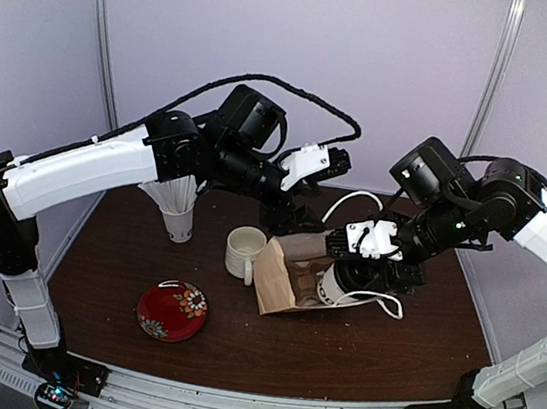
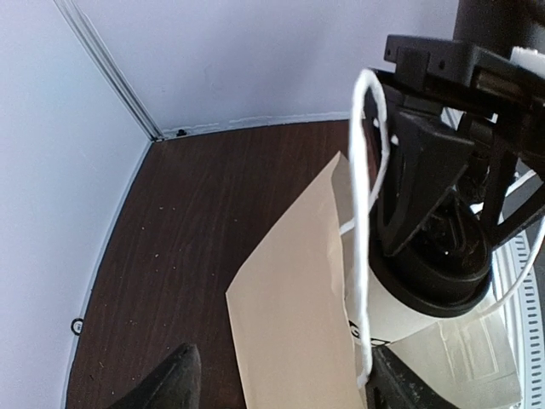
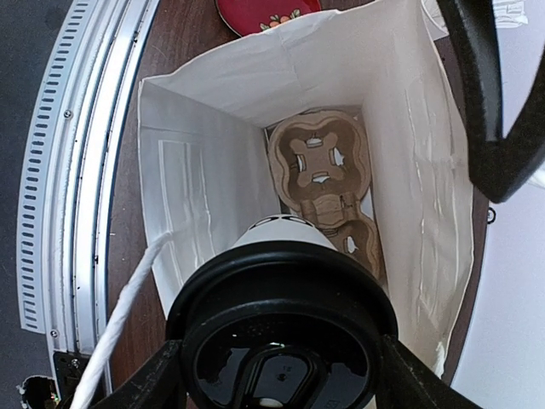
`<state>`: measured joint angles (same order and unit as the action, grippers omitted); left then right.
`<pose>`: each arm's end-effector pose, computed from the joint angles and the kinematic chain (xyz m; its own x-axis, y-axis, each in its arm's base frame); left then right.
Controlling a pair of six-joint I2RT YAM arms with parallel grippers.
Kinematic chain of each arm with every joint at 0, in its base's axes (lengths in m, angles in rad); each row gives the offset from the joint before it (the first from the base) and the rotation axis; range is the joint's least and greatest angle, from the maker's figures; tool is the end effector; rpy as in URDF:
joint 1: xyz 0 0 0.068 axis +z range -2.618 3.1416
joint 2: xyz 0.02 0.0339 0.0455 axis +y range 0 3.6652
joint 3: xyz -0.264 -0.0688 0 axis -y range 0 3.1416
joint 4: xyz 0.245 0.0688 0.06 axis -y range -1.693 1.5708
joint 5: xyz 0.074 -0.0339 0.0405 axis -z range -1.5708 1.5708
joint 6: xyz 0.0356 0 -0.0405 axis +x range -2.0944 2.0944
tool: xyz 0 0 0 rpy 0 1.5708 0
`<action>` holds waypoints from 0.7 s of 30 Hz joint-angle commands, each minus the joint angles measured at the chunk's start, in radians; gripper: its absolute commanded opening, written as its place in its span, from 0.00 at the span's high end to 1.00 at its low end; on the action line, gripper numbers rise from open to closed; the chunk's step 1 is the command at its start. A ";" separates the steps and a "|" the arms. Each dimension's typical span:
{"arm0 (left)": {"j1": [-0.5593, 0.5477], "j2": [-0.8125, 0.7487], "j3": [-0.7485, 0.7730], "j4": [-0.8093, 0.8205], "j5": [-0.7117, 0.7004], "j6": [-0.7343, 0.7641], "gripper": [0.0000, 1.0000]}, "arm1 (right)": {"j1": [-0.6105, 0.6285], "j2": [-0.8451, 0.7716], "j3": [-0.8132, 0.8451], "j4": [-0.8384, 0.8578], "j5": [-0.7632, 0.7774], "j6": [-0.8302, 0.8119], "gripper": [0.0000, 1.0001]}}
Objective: Pack the takeout coffee
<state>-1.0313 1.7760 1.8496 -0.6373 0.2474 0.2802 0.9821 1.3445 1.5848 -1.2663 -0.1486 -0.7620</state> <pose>0.2008 -0.3523 0.3918 -0.0043 0.5292 -0.8485 0.9775 0.1812 0.1080 0.1295 0.2034 0.3940 0.2537 -0.8496 -0.4623 -0.9537 -0.1399 -0.2662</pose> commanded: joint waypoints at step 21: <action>0.006 -0.024 -0.022 0.037 -0.033 -0.041 0.63 | 0.158 0.046 0.143 -0.009 0.156 -0.039 0.56</action>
<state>-1.0309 1.7626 1.8442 -0.6140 0.2195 0.2478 1.1347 1.3872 1.6756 -1.2758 -0.0383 -0.7860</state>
